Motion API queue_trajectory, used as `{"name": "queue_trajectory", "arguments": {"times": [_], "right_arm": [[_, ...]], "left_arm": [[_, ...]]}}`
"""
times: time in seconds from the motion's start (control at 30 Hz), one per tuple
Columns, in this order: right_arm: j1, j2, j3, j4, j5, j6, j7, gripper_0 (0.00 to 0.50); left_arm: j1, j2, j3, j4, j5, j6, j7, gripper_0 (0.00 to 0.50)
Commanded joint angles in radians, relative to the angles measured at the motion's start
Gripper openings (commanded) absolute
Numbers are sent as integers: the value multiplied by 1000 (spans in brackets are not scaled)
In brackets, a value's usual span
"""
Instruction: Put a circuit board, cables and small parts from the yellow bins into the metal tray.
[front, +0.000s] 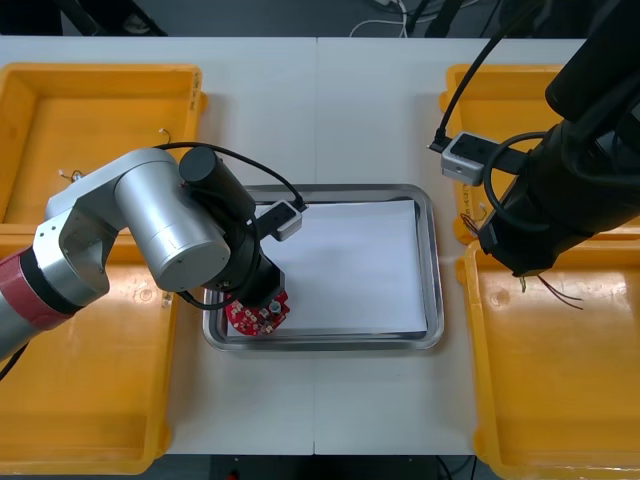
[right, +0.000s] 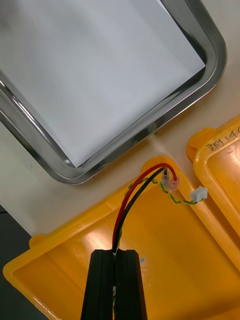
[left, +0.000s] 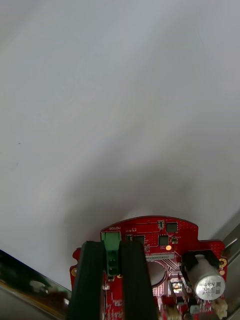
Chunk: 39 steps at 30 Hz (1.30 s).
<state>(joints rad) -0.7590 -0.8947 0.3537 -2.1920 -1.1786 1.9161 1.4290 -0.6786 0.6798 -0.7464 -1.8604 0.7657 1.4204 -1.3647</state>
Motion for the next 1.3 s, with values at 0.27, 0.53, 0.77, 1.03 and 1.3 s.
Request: {"name": "queue_trajectory", "arguments": {"times": [0.27, 0.53, 0.77, 1.03, 1.3], "right_arm": [[-40, 10, 8, -2, 14, 4, 36, 0], [-40, 10, 8, 0, 13, 4, 36, 0], [-40, 10, 8, -2, 13, 4, 34, 0], [-40, 14, 10, -2, 11, 4, 39, 0], [-57, 79, 44, -2, 47, 4, 51, 0]], "left_arm": [[-47, -13, -13, -8, -6, -26, 10, 500], [-58, -6, -11, -10, 3, -18, 18, 500], [-84, -13, 70, -13, 57, 83, 13, 500], [-105, -17, 188, -33, 92, 213, -4, 500], [-124, -32, 338, -33, 113, 361, -16, 500]]}}
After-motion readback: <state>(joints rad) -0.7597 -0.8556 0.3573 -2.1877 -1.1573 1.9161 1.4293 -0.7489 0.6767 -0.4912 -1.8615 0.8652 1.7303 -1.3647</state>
